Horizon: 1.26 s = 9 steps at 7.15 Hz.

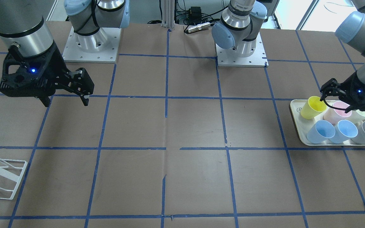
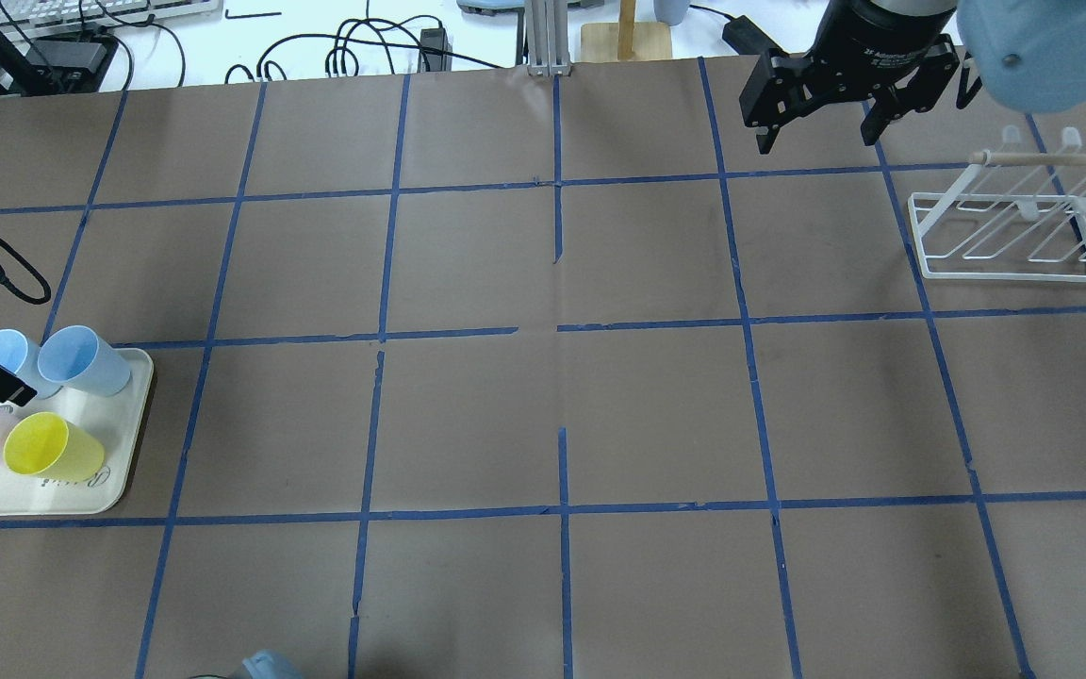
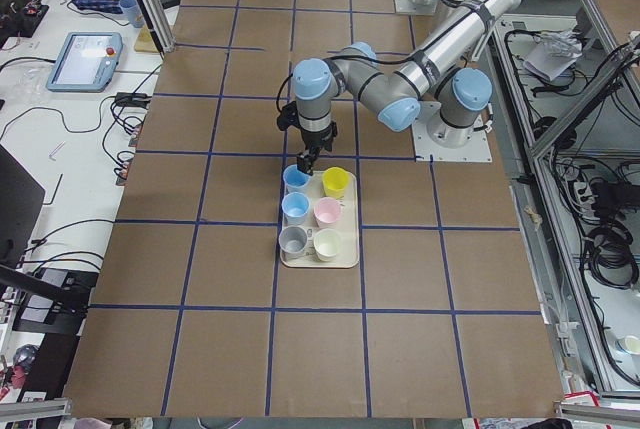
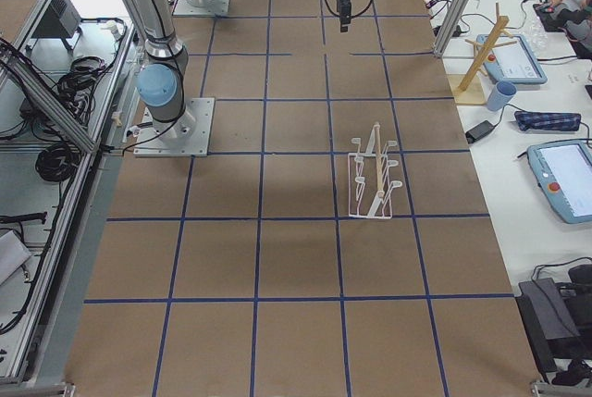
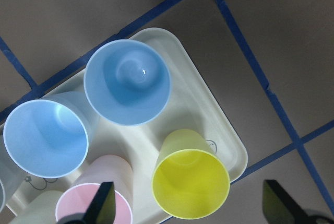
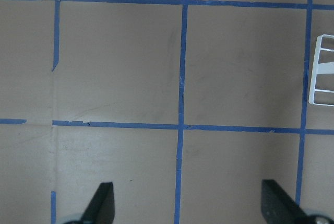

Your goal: Transfer IKEA cup to right arm and place on rack

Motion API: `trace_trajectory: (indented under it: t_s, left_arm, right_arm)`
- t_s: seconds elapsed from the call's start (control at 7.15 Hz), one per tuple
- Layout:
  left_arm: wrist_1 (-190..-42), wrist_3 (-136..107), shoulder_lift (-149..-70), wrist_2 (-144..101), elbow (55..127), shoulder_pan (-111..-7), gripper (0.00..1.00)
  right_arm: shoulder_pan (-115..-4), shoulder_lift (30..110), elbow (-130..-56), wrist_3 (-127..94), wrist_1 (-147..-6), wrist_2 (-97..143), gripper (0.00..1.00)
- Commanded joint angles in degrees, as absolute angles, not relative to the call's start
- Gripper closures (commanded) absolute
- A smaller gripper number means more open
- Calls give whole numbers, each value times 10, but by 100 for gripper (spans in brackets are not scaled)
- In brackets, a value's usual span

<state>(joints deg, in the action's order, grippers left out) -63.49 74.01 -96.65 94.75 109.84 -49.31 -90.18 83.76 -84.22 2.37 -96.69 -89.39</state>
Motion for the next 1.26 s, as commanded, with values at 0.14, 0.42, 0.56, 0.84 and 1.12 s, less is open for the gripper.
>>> trace_trajectory:
  t_s: [0.14, 0.42, 0.56, 0.84, 1.12]
  left_arm:
    - [-599, 785, -1002, 951, 1102, -478, 9]
    - [-605, 787, -1009, 951, 1105, -474, 36]
    - [-613, 795, -1013, 951, 1105, -474, 36]
    - [-625, 800, -1020, 960, 1106, -474, 36]
    - [-625, 801, -1032, 986, 1105, -474, 36]
  right_arm:
    - [-902, 838, -843, 24, -967, -894, 0]
    - [-902, 838, -843, 24, -967, -893, 0]
    - [-902, 837, -842, 24, -966, -893, 0]
    - [-902, 837, -842, 24, -967, -893, 0]
    - [-902, 837, -843, 24, -967, -893, 0]
